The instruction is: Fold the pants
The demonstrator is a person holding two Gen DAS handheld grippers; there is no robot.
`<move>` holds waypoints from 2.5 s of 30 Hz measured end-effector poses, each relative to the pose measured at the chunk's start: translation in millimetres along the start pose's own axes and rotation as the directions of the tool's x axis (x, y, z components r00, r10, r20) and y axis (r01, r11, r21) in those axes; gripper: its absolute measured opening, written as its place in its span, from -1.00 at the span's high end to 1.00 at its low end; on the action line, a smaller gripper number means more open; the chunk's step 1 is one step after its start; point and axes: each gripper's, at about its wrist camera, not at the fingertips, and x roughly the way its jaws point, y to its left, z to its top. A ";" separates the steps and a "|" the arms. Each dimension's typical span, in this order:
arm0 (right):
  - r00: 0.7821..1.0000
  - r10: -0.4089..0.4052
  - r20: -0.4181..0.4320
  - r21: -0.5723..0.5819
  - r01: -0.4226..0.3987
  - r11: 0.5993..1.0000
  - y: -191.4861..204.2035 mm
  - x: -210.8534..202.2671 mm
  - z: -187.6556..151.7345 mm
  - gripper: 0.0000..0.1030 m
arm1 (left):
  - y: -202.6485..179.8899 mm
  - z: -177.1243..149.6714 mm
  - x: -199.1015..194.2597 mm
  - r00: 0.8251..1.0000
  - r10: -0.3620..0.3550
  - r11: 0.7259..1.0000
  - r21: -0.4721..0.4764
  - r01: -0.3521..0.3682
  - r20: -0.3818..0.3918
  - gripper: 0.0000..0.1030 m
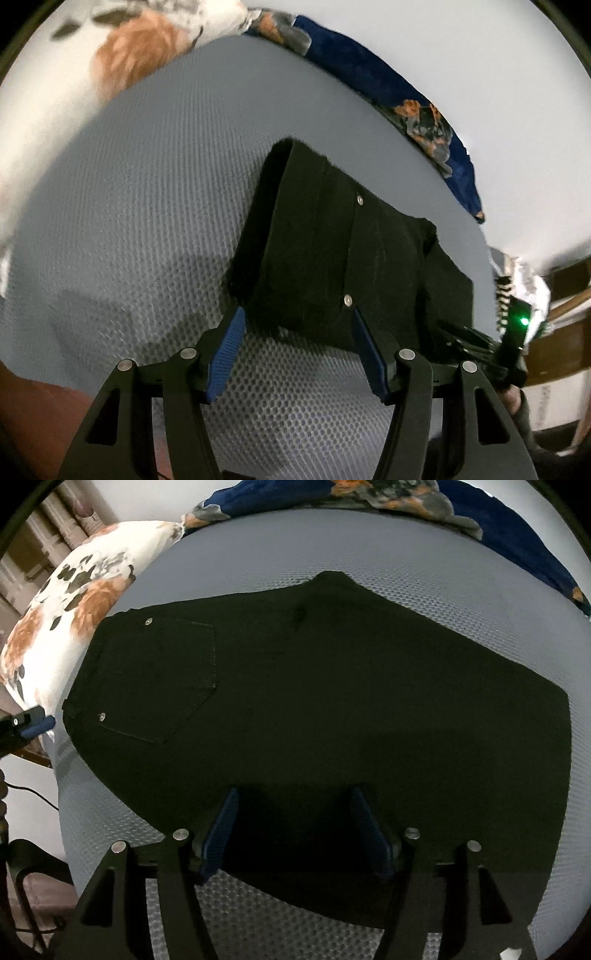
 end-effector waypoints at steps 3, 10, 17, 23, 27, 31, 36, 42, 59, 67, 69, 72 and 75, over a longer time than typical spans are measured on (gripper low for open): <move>1.000 0.003 -0.005 0.005 -0.003 1.000 2.9 0.4 -1.5 -0.35 | 16.3 -1.0 10.7 0.992 -0.109 0.992 -0.068 0.105 -0.056 -0.17; 1.000 -0.018 -0.014 -0.002 0.018 1.000 6.3 3.3 0.6 -0.36 | 53.1 5.0 34.5 0.965 -0.247 0.942 -0.255 0.218 -0.084 -0.18; 0.999 -0.038 -0.023 -0.006 0.038 0.999 9.8 5.3 2.7 -0.45 | 68.0 15.7 43.0 0.956 -0.284 0.925 -0.283 0.252 -0.078 -0.18; 0.999 -0.043 -0.025 0.000 0.043 0.999 14.9 10.0 7.0 -0.46 | 69.5 30.2 51.3 0.940 -0.333 0.910 -0.286 0.300 -0.074 -0.19; 0.999 -0.032 -0.024 0.017 0.033 0.999 11.8 11.1 5.4 -0.49 | 73.6 42.6 57.9 0.923 -0.377 0.890 -0.307 0.338 -0.076 -0.19; 0.999 -0.038 -0.026 0.015 0.038 0.999 12.7 11.9 5.5 -0.50 | 78.5 52.4 59.9 0.919 -0.389 0.889 -0.289 0.356 -0.065 -0.19; 0.999 -0.035 -0.019 0.028 0.035 0.999 10.6 11.0 4.6 -0.51 | 62.5 61.3 62.8 0.928 -0.355 0.928 -0.161 0.336 -0.109 -0.19; 0.999 -0.033 -0.014 0.035 0.033 0.999 12.5 12.7 4.0 -0.59 | 33.7 52.5 74.8 0.932 -0.336 0.942 -0.033 0.335 -0.133 -0.20; 0.999 -0.038 0.008 0.006 0.038 0.999 32.2 12.8 -5.3 -0.74 | -22.5 56.1 82.8 0.990 -0.063 0.997 0.034 0.068 -0.129 0.44; 1.000 0.005 0.026 0.056 -0.006 0.998 18.4 1.7 -5.1 -0.65 | -72.3 56.9 56.7 0.995 -0.083 0.991 0.095 0.089 -0.060 0.46; 0.999 0.013 0.034 0.071 -0.016 0.997 12.1 -4.1 -6.0 -0.65 | -89.9 56.6 52.0 0.995 -0.091 0.988 0.117 0.096 -0.049 0.46; 0.999 0.008 0.049 0.078 -0.011 0.997 2.8 -14.1 -8.5 -0.65 | -107.6 58.2 43.0 0.992 -0.121 0.983 0.135 0.125 -0.039 0.46; 0.998 0.016 0.068 0.099 -0.023 0.995 -11.2 -26.6 -11.8 -0.65 | -132.9 56.1 40.6 0.987 -0.158 0.973 0.165 0.160 -0.028 0.47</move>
